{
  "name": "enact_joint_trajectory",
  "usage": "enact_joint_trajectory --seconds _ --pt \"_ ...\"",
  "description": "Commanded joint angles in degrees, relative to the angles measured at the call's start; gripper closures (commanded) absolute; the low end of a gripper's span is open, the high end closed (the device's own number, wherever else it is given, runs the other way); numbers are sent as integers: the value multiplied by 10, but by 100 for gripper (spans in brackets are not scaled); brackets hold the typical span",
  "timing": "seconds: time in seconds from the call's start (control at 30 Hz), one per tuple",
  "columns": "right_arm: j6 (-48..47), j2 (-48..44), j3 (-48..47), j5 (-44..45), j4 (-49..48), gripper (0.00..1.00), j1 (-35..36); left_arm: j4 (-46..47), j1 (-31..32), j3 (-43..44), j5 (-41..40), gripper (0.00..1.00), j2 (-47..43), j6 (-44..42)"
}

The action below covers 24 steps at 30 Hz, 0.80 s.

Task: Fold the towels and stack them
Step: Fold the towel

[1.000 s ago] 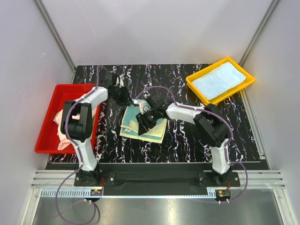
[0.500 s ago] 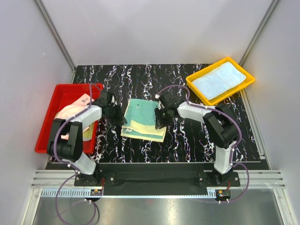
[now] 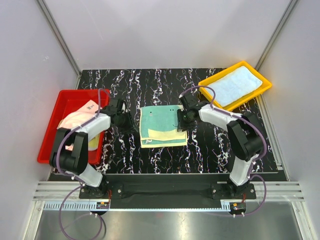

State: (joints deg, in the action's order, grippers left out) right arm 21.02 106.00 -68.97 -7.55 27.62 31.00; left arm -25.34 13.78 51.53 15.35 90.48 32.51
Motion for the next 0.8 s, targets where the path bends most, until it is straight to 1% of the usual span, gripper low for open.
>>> enact_joint_trajectory --seconds 0.0,0.07,0.13,0.2,0.4,0.57,0.77 --pt "33 -71 -11 41 54 62 1 18 0 9 -18 63 -51 -8" --pt "48 -76 -12 53 65 61 2 37 0 -4 -2 63 -50 -1" --pt "55 -68 -9 63 76 61 2 79 1 -32 42 64 -49 19" --pt "64 -62 4 64 70 60 2 101 7 -48 62 64 -50 37" --pt "87 -60 51 69 33 61 2 122 27 -74 51 65 -39 54" --pt "93 -57 60 66 15 61 2 144 36 -82 49 65 -28 66" --pt "96 -55 69 65 6 63 2 141 42 -87 38 66 -20 74"
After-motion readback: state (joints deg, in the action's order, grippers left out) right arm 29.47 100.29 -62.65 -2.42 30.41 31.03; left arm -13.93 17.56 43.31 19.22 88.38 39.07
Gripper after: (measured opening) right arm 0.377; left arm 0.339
